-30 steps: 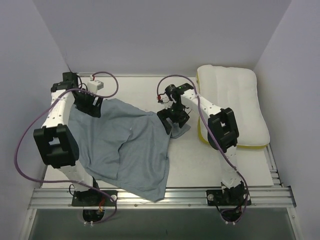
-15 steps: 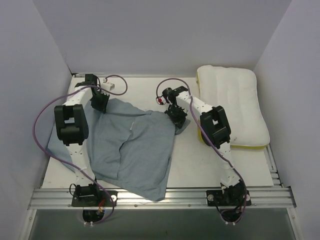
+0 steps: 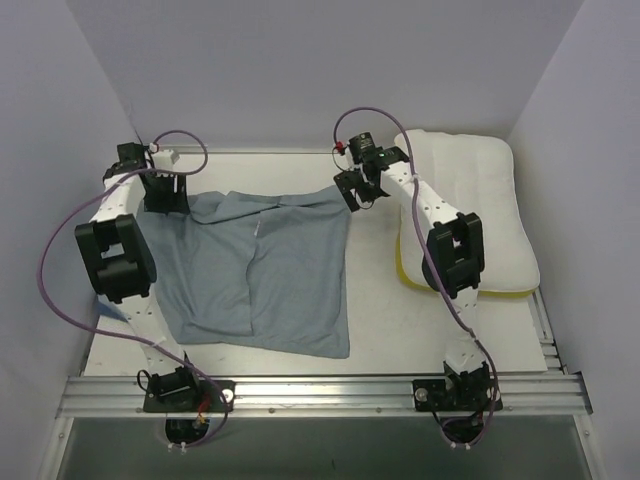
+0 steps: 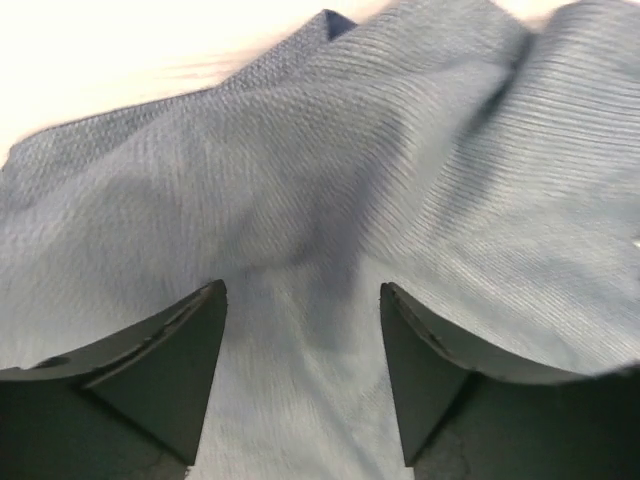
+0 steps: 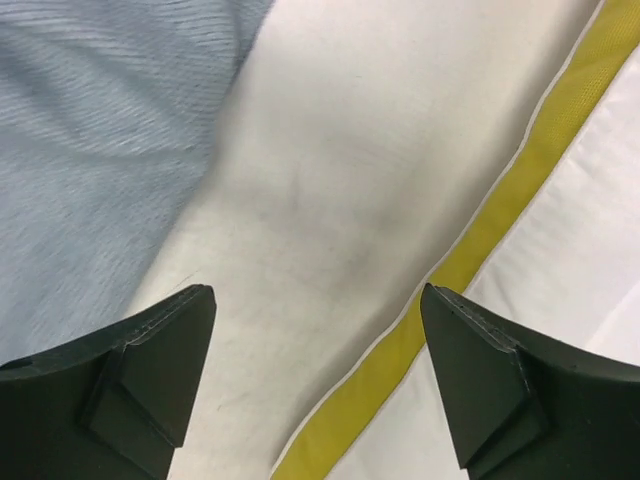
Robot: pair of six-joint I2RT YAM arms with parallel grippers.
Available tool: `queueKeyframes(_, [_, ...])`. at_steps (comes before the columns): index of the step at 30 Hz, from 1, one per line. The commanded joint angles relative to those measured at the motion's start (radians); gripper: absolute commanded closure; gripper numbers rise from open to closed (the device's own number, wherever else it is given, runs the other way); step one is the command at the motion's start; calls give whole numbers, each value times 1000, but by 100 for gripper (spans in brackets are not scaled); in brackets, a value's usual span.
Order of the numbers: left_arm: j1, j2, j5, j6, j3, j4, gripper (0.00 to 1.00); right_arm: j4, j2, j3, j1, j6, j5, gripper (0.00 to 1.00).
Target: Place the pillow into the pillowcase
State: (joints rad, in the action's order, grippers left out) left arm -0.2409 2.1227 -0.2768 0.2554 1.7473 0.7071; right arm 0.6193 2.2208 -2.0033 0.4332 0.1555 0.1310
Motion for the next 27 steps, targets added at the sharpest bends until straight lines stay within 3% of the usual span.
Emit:
queueKeyframes(1, [17, -218, -111, -12, -57, -55, 28, 106, -130, 16, 39, -11, -89, 13])
queueKeyframes(4, [74, -369, -110, 39, -183, -54, 27, 144, -213, 89, 52, -82, -265, 18])
queueKeyframes(8, [231, -544, -66, 77, -394, -57, 25, 135, -273, 256, 73, -184, -569, 25])
queueKeyframes(12, [386, -630, 63, 53, -552, -63, 25, 125, -271, 331, 102, -180, -616, 28])
queueKeyframes(18, [509, -636, 149, -5, -707, -75, 25, 111, -325, 397, 105, -180, -626, 26])
queueKeyframes(27, [522, -549, 146, -38, -706, -123, 26, 85, -230, 387, 114, -208, -711, 30])
